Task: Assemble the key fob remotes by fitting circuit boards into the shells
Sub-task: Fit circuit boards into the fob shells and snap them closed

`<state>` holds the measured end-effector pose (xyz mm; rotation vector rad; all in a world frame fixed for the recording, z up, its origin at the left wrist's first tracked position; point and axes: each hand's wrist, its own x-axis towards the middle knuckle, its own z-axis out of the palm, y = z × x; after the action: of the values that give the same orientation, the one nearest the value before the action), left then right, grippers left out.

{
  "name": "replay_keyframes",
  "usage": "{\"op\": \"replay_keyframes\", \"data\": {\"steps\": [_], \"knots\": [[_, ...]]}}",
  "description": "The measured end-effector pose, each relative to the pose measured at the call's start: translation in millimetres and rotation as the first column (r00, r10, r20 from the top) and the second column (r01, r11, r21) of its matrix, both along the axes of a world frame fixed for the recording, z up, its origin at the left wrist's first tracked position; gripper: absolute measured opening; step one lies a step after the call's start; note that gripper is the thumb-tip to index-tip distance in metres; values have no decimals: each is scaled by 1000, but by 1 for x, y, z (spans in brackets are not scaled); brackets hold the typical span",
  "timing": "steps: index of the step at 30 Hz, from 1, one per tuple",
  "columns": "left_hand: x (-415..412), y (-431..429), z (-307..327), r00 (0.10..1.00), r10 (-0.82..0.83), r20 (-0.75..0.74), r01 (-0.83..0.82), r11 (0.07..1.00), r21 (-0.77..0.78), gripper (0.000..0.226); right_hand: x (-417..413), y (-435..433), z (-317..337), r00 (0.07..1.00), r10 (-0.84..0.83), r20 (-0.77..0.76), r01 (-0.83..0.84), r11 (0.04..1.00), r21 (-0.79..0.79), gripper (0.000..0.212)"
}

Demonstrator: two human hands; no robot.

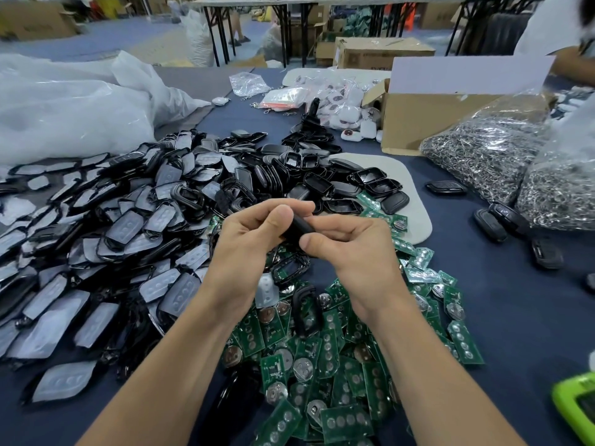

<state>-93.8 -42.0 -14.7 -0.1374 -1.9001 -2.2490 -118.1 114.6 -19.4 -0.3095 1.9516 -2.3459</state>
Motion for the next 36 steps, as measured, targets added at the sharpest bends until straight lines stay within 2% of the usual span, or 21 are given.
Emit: {"op": "replay_keyframes", "data": {"steps": [5,8,10,14,18,23,28,33,36], "knots": [[0,5,-1,997,81,5,-81,996,-30,25,2,-2,-1,999,-36,-23,39,989,144,29],[-2,5,-3,992,124,23,-123,991,-53,27,2,0,1,999,-7,-51,21,955,296,19],[-2,5,-3,990,136,43,-135,990,-45,34,2,2,2,999,34,-36,-20,944,329,16],[0,3,-2,991,92,101,-90,996,-26,46,2,2,3,990,52,130,-73,983,166,15],[0,1,-2,984,16,178,-35,994,101,62,1,3,5,942,138,305,-141,990,-14,14],[0,1,-4,982,45,185,-58,996,63,69,0,4,6,923,163,348,-159,986,-41,14],[0,0,-5,987,132,90,-122,986,-109,60,1,4,5,929,156,335,-165,986,-4,11],[-1,0,-5,989,120,85,-112,989,-95,51,1,4,5,926,172,336,-177,984,-18,12],[-1,-4,-4,994,6,110,-2,999,-45,36,0,5,6,912,210,353,-196,978,-77,15]]}}
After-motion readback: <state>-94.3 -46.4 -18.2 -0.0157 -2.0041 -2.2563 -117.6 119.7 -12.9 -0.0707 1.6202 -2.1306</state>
